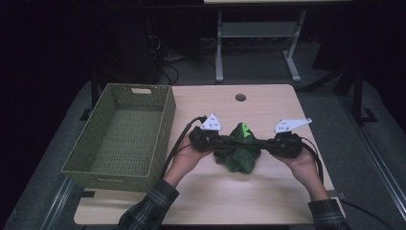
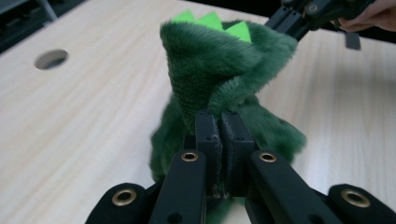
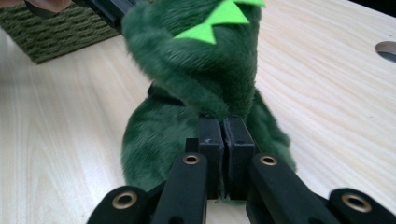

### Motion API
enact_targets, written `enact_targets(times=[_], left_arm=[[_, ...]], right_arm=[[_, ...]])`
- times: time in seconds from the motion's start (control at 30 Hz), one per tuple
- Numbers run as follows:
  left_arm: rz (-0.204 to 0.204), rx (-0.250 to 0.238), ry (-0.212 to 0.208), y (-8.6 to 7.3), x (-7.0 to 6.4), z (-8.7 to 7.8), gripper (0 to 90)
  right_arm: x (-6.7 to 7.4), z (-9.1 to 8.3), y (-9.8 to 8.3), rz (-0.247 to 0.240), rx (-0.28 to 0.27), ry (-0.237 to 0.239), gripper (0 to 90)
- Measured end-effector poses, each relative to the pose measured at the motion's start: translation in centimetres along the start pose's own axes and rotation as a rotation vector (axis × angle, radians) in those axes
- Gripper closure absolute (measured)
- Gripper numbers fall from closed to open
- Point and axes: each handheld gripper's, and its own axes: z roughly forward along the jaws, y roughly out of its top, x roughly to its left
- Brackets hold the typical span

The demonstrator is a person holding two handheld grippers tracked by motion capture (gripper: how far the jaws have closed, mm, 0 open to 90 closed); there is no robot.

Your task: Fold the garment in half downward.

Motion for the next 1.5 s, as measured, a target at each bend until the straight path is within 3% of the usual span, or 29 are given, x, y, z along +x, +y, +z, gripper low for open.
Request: enact_targets(times=[0.3, 0.47, 0.67, 0.9, 1.07, 1.13, 1.37, 1.5], left_arm=[[-0.011, 0.046, -0.061, -2.5, -1.3, 0.6, 86.7], [0.006, 0.083, -0.087, -3.6, -2.1, 1.1, 86.6], [0.013, 0.138, -0.125, -4.7, -2.8, 2.6, 86.7], [0.033, 0.204, -0.138, -5.5, -3.1, 4.2, 86.8], [0.027, 0.213, -0.137, -5.9, -2.9, 4.8, 86.4], [0.006, 0.202, -0.143, -6.0, -2.8, 4.8, 85.4], [-0.01, 0.163, -0.162, -5.3, -3.5, 3.2, 65.0], [-0.017, 0.14, -0.175, -5.2, -3.9, 2.2, 59.8]], right_arm=[[2.1, 0.4, -1.6, 0.0, 0.046, 0.034, 87.4], [2.9, 0.7, -3.0, 0.014, 0.074, 0.048, 87.4], [3.0, 1.2, -4.5, 0.034, 0.117, 0.062, 87.2], [2.7, 2.5, -5.6, 0.054, 0.167, 0.081, 87.2], [2.5, 3.2, -5.8, 0.056, 0.188, 0.089, 86.6], [2.5, 3.5, -5.9, 0.068, 0.19, 0.097, 84.2], [3.3, 2.2, -5.5, 0.056, 0.165, 0.098, 65.3], [3.8, 1.4, -5.6, 0.048, 0.153, 0.099, 60.8]])
